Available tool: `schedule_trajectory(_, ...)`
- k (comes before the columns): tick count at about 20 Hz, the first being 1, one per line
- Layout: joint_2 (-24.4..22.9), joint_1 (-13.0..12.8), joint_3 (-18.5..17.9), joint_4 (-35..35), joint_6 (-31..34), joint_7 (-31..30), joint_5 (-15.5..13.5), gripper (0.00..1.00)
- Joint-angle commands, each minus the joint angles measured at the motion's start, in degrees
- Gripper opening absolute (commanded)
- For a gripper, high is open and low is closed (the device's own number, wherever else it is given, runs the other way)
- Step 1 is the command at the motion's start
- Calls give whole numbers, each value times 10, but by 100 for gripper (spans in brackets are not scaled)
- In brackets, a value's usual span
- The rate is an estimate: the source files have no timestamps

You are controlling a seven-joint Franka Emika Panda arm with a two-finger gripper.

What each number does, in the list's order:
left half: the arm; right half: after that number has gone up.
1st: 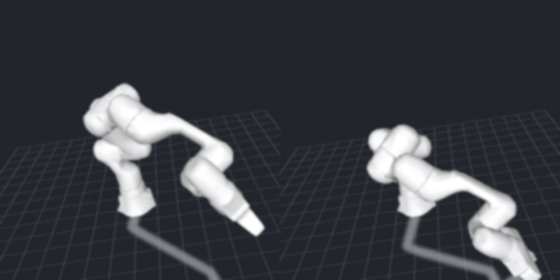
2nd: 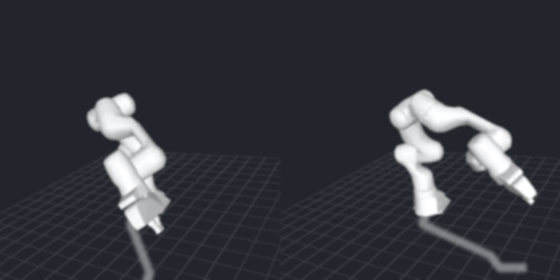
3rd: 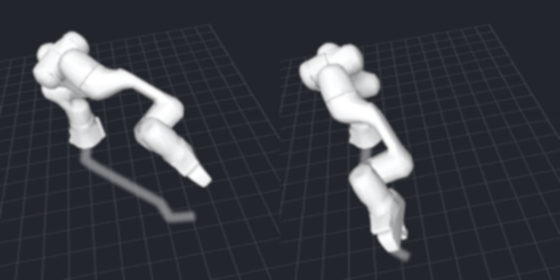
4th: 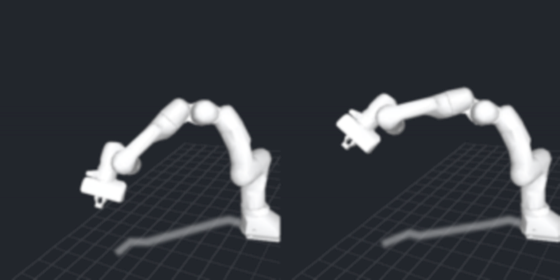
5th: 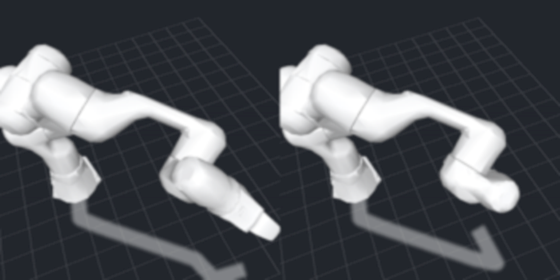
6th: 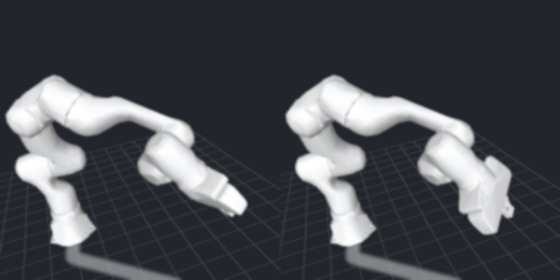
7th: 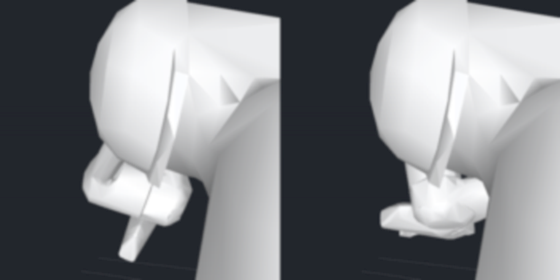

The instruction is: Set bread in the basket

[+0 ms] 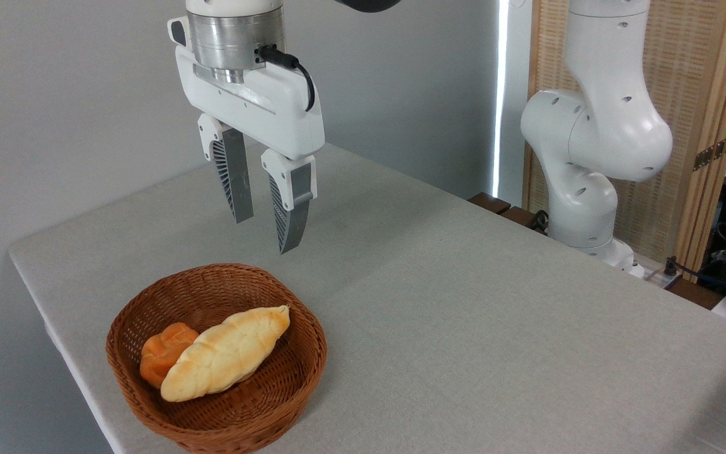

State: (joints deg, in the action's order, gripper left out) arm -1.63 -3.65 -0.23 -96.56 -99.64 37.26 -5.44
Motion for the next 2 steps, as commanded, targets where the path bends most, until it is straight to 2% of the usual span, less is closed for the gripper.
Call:
schedule_trajectory(1,0,-2,-1,3,-1,-8,7,100)
schedule_trajectory(2,0,-2,-2,3,0,-10,6,100)
